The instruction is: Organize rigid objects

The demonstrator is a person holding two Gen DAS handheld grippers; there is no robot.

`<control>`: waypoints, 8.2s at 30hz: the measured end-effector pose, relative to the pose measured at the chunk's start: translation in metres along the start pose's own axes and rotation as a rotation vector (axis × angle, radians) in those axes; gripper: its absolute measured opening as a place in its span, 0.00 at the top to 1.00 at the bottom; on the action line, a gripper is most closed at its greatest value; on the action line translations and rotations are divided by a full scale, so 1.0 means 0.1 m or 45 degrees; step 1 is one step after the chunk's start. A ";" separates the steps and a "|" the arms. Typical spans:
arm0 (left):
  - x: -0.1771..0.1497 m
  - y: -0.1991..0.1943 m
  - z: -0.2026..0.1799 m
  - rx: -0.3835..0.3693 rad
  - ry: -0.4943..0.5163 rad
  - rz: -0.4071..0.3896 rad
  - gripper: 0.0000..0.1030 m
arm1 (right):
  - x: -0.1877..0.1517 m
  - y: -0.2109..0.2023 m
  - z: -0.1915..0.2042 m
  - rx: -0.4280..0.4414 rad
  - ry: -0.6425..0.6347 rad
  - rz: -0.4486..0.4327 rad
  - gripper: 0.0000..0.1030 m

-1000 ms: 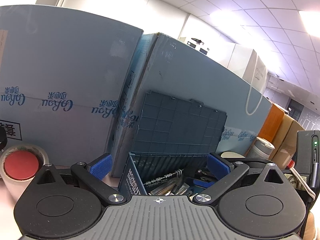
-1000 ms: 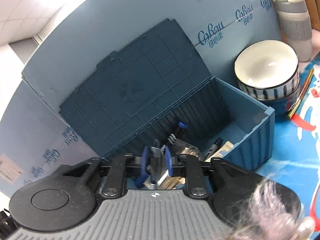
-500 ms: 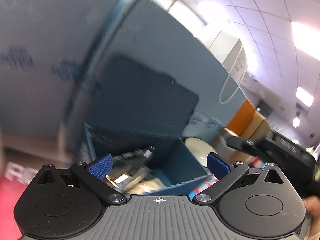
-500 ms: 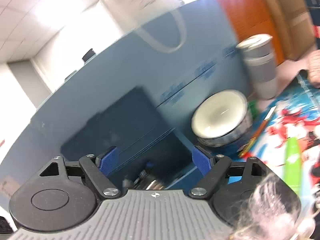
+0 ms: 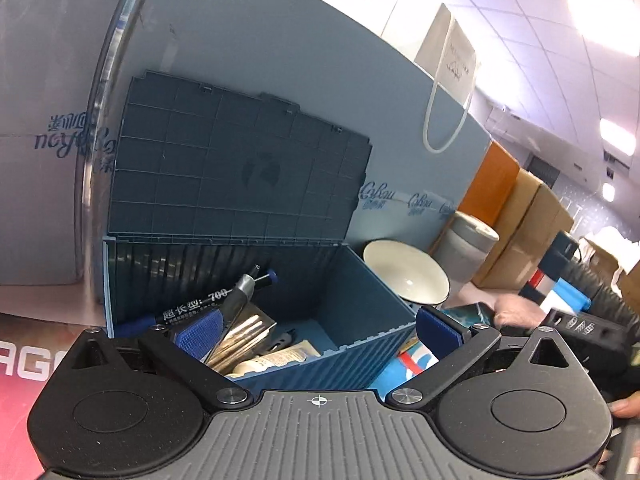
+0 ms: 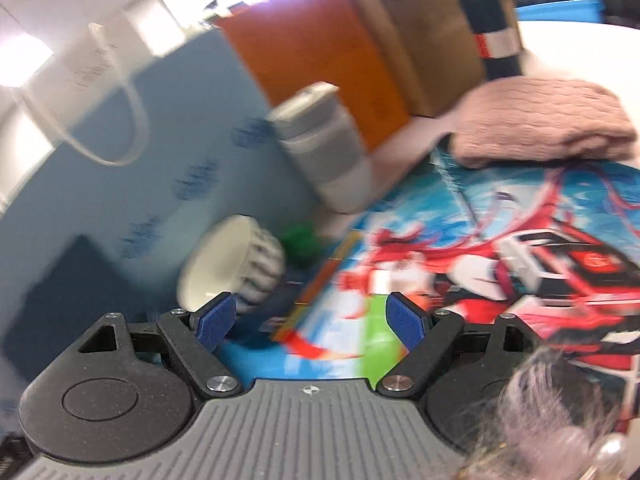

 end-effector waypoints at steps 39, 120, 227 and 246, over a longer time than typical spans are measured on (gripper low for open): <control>0.15 -0.22 0.06 -0.055 -0.031 -0.037 0.00 | -0.15 0.10 0.24 -0.085 -0.427 -0.077 0.77; 0.22 -0.38 0.04 0.064 0.042 -0.082 0.00 | 0.17 0.48 0.25 0.040 -0.126 0.044 0.31; 0.38 -0.57 0.59 0.334 -0.005 -0.220 0.00 | -0.84 0.51 1.84 0.385 -0.363 0.165 0.64; 0.08 -1.15 -0.47 0.189 0.117 -0.568 0.00 | -0.35 -0.80 0.91 0.481 -0.380 -0.323 0.09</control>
Point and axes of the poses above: each gripper's, at about its wrist camera, not at the fingertips, and y roughly the way its jaws point, z to its left, x to its top, the point moved 3 cm from there along y, roughly the way its jaws point, and after that the axes turned 8 degrees about -z, right-handed, at the moved point
